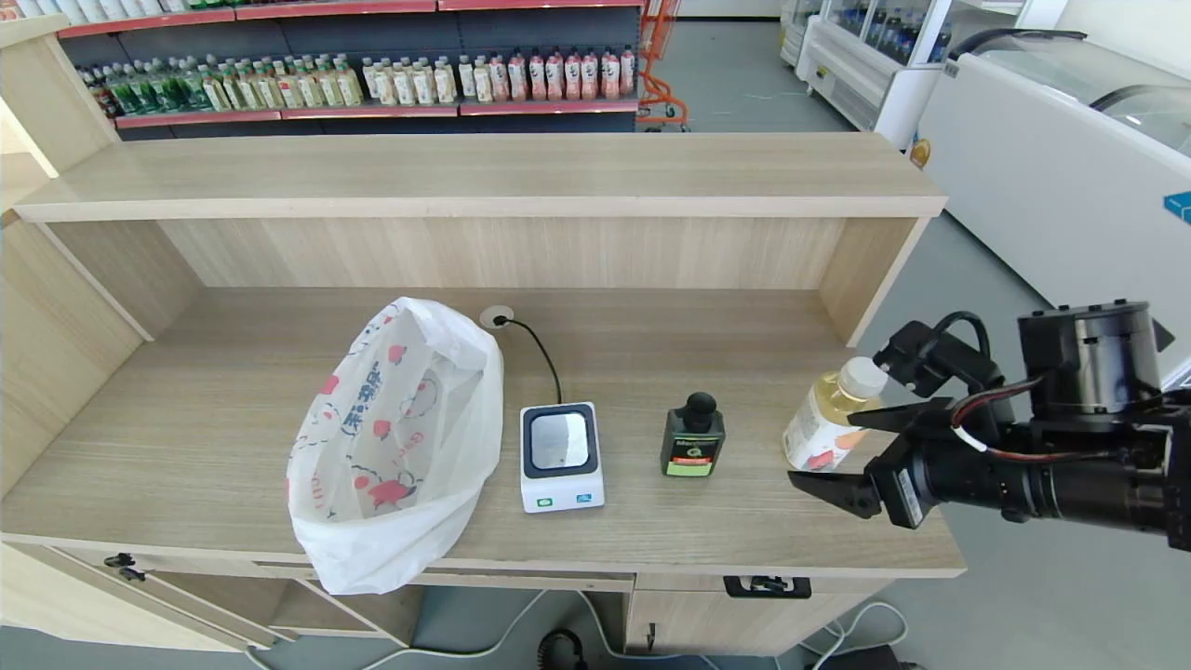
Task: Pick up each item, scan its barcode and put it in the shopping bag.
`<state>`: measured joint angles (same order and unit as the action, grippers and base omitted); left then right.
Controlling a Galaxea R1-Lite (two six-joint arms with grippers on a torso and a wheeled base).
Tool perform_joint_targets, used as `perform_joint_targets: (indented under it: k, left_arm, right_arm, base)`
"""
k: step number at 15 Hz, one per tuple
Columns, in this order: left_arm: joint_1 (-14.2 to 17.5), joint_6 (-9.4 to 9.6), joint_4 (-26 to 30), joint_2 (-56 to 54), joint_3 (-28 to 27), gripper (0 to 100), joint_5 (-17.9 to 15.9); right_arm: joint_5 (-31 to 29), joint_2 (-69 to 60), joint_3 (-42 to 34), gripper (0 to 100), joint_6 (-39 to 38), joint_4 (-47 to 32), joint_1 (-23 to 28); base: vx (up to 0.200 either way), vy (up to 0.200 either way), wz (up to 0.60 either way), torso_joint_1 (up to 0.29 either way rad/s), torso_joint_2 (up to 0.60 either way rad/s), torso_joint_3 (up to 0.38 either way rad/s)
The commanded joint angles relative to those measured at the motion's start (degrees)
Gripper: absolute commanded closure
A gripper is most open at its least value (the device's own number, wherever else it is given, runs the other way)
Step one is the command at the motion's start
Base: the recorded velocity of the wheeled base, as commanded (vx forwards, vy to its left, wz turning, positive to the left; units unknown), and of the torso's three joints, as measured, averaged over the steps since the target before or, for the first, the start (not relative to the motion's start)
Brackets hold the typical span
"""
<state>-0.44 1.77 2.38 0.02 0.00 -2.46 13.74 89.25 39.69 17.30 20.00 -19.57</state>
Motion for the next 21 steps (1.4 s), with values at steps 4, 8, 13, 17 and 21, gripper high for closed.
perform_joint_targets:
  k: [4, 8, 13, 17, 21]
  left_arm:
    - [0.0, -0.01, 0.0, -0.02, 0.0, 0, 0.0]
    - [0.0, -0.01, 0.0, -0.02, 0.0, 0, 0.0]
    - [0.0, -0.01, 0.0, -0.02, 0.0, 0, 0.0]
    - [0.0, -0.01, 0.0, -0.02, 0.0, 0, 0.0]
    - [0.0, -0.01, 0.0, -0.02, 0.0, 0, 0.0]
  right_arm:
    - [1.64, 6.82, -1.37, 0, 3.71, 10.93, -2.49]
    - [1.82, 11.04, -1.28, 0, 6.7, 17.88, -1.79]
    - [5.42, 17.98, 1.79, 0, 7.57, 23.24, -1.35]
    - [7.09, 21.58, 2.85, 0, 7.57, 26.84, -1.7]
    - [7.18, 25.19, 4.52, 0, 7.57, 29.83, -1.44]
  base:
    - [0.0, 0.0, 0.0, 0.0, 0.0, 0.0]
    - [0.0, 0.0, 0.0, 0.0, 0.0, 0.0]
    - [0.0, 0.0, 0.0, 0.0, 0.0, 0.0]
    - [0.0, 0.0, 0.0, 0.0, 0.0, 0.0]
    - [0.0, 0.0, 0.0, 0.0, 0.0, 0.0]
